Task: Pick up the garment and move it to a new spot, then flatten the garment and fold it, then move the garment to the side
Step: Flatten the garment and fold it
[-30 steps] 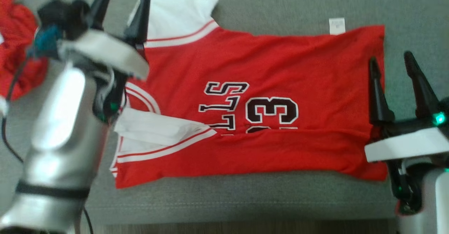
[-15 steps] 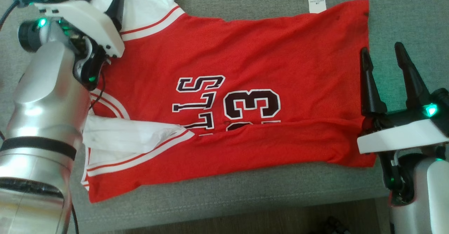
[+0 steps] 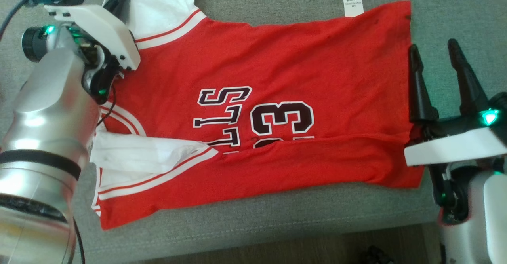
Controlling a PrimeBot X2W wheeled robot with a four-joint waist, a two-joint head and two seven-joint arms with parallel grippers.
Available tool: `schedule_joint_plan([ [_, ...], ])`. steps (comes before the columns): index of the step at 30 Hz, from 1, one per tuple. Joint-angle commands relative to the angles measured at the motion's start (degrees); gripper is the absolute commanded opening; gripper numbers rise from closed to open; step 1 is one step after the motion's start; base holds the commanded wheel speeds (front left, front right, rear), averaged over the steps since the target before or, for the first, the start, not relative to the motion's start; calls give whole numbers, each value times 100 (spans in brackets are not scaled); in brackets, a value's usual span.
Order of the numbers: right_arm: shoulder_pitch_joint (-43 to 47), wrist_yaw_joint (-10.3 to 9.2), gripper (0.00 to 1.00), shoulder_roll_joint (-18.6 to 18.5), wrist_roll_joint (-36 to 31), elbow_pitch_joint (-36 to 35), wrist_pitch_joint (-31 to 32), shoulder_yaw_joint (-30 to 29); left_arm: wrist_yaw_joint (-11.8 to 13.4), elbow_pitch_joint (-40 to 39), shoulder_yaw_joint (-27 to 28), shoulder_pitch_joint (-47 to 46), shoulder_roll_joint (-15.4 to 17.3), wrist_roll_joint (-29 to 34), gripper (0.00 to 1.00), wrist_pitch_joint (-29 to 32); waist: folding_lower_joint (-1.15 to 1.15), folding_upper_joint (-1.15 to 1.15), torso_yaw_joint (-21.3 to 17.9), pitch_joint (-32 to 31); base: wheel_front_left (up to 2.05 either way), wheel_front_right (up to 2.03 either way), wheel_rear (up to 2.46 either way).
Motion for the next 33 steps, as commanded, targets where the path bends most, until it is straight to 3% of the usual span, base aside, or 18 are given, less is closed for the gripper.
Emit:
schedule_joint_plan([
  [1, -130, -4, 100, -37, 44, -175, 0, 90, 1, 8, -46, -15, 210, -15, 0, -116, -1, 0, 6, -35, 0, 0, 0],
  [7, -506, -4, 100, -55, -57, -16, 111, -78, 1, 150, -207, -128, 187, -37, 0, -603, -1, 0, 74, -198, 0, 0, 0],
  [11, -993, -4, 100, -281, -46, 392, 342, -207, 1, 217, -325, -188, 80, -96, 0, -866, -1, 0, 177, -320, 0, 0, 0],
  [22, -2265, -4, 100, -882, 376, 2863, 1234, 22, 0, 166, -638, -400, -186, -274, 0, -1173, -1, 0, 567, -302, 0, 0, 0],
  [27, -2473, -4, 100, -923, 587, 3493, 1532, 100, 0, 76, -719, -413, -176, -350, 0, -1211, -1, 0, 600, -304, 0, 0, 0],
  [28, -2507, -4, 44, -933, 638, 3580, 1592, 126, 0, 59, -727, -413, -166, -366, 0, -1215, -1, 0, 604, -310, 0, 0, 0],
  [29, -2547, -4, 1, -933, 695, 3629, 1601, 138, 0, 43, -736, -415, -154, -381, 0, -1218, -1, 0, 607, -317, 0, 0, 0],
  [33, -2746, -4, 0, -987, 838, 3691, 1399, 169, 0, -107, -660, -451, -79, -428, 0, -1223, -1, 0, 630, -354, 0, 0, 0],
])
